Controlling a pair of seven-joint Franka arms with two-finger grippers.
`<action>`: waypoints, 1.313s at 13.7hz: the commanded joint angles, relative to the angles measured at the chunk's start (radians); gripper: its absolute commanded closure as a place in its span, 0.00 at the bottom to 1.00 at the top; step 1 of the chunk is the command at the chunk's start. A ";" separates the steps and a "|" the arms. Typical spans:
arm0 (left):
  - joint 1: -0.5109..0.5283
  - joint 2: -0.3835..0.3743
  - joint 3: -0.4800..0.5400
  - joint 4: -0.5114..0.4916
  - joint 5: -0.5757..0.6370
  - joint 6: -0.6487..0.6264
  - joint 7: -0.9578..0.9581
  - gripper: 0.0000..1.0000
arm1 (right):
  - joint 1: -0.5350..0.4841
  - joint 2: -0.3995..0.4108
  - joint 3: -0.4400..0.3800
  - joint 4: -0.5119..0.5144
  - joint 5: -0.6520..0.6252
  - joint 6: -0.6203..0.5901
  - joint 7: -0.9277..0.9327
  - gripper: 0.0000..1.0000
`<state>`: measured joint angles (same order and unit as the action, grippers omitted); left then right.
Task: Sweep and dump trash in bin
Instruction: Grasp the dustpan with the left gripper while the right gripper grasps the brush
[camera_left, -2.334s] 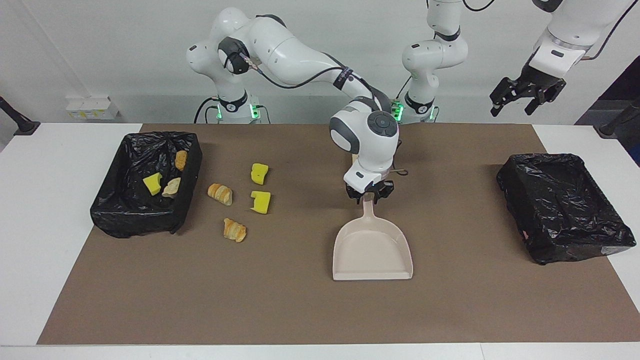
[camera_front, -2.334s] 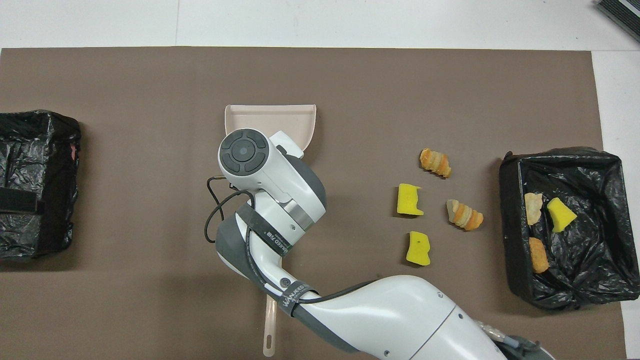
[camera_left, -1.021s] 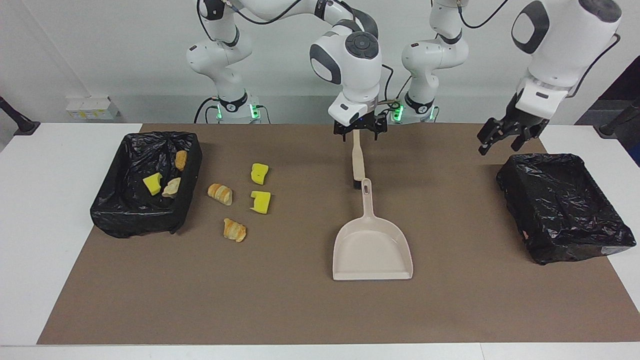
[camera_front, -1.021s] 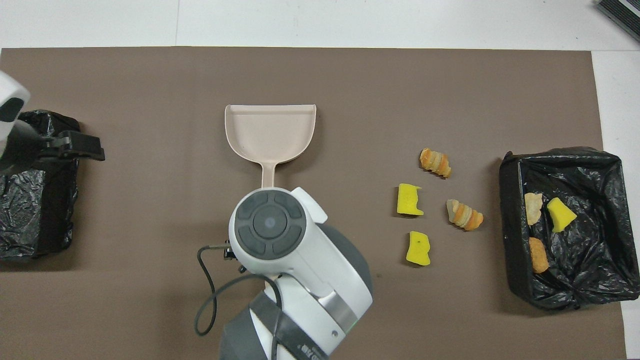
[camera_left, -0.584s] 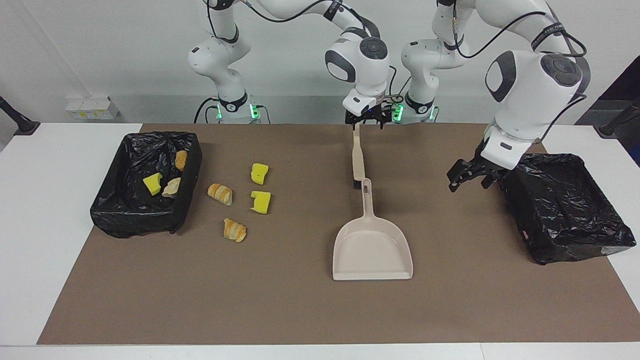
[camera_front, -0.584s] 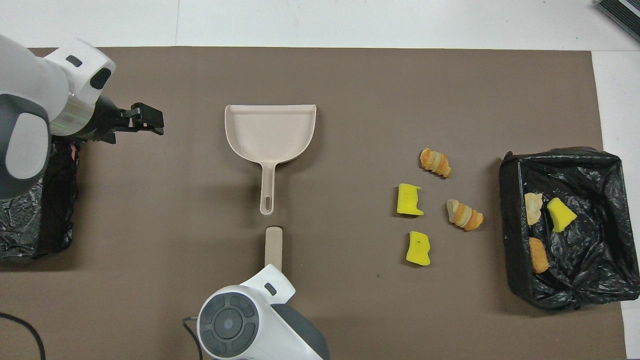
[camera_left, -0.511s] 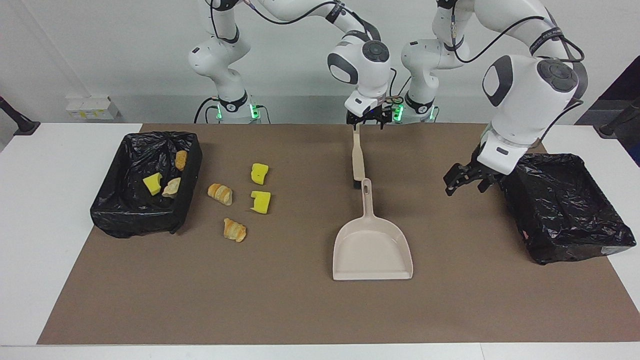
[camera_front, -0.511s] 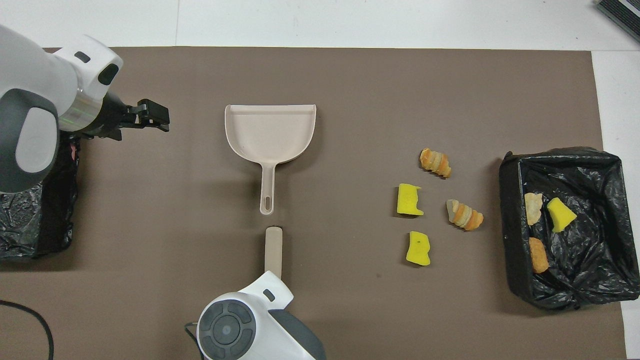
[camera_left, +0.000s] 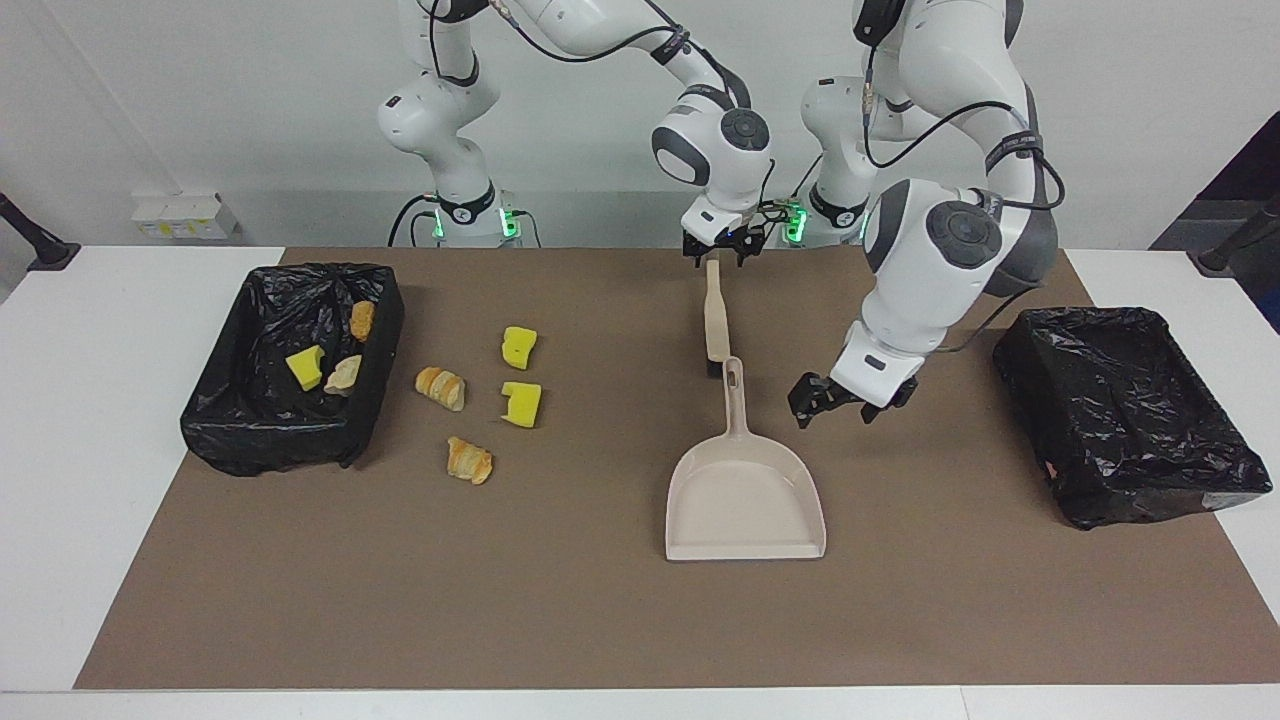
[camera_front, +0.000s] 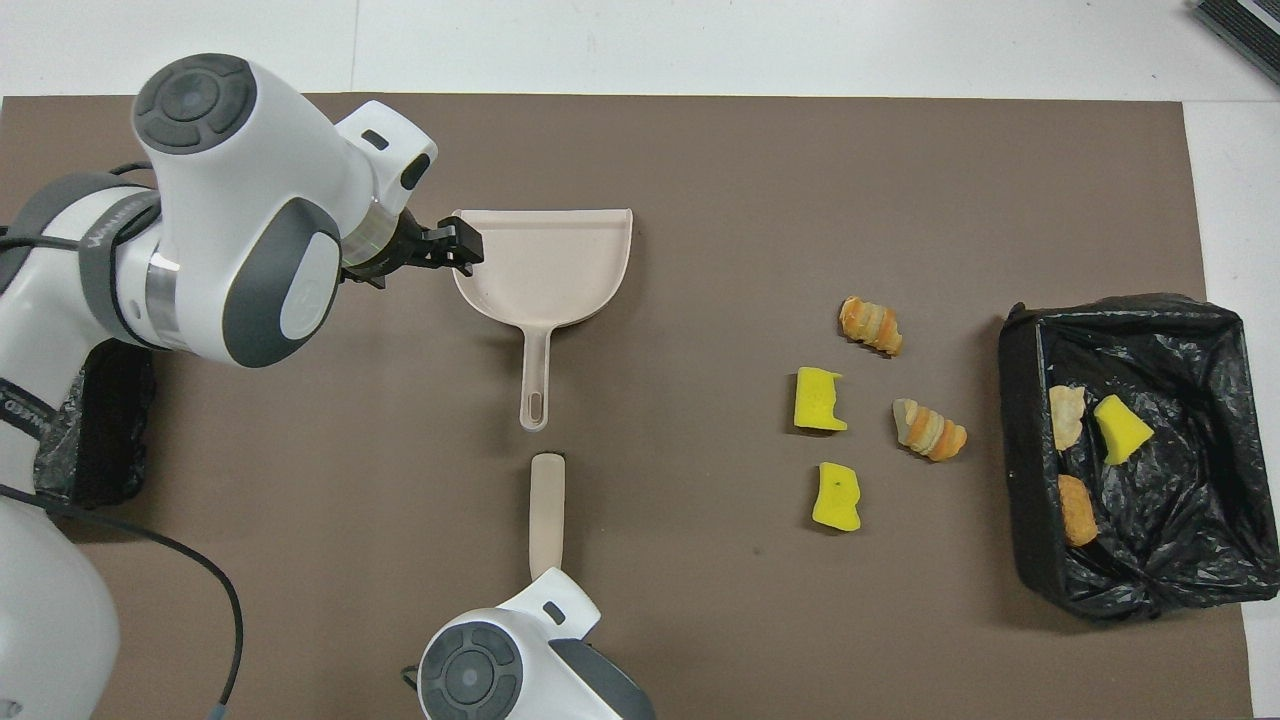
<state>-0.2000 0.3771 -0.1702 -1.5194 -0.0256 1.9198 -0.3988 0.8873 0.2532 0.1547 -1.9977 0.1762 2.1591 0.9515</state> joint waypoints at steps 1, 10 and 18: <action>-0.048 0.020 0.012 0.007 0.029 -0.002 -0.037 0.00 | 0.005 -0.028 -0.007 -0.026 -0.001 0.021 0.032 0.39; -0.122 -0.006 0.006 -0.169 0.003 0.045 -0.048 0.00 | 0.002 -0.066 -0.009 -0.038 -0.017 -0.018 0.079 0.97; -0.194 -0.038 0.005 -0.251 -0.011 0.041 -0.069 0.06 | -0.017 -0.124 -0.015 -0.049 -0.027 -0.044 0.162 1.00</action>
<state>-0.3744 0.3815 -0.1807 -1.7108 -0.0265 1.9458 -0.4516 0.8841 0.1930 0.1412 -2.0077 0.1699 2.1368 1.0761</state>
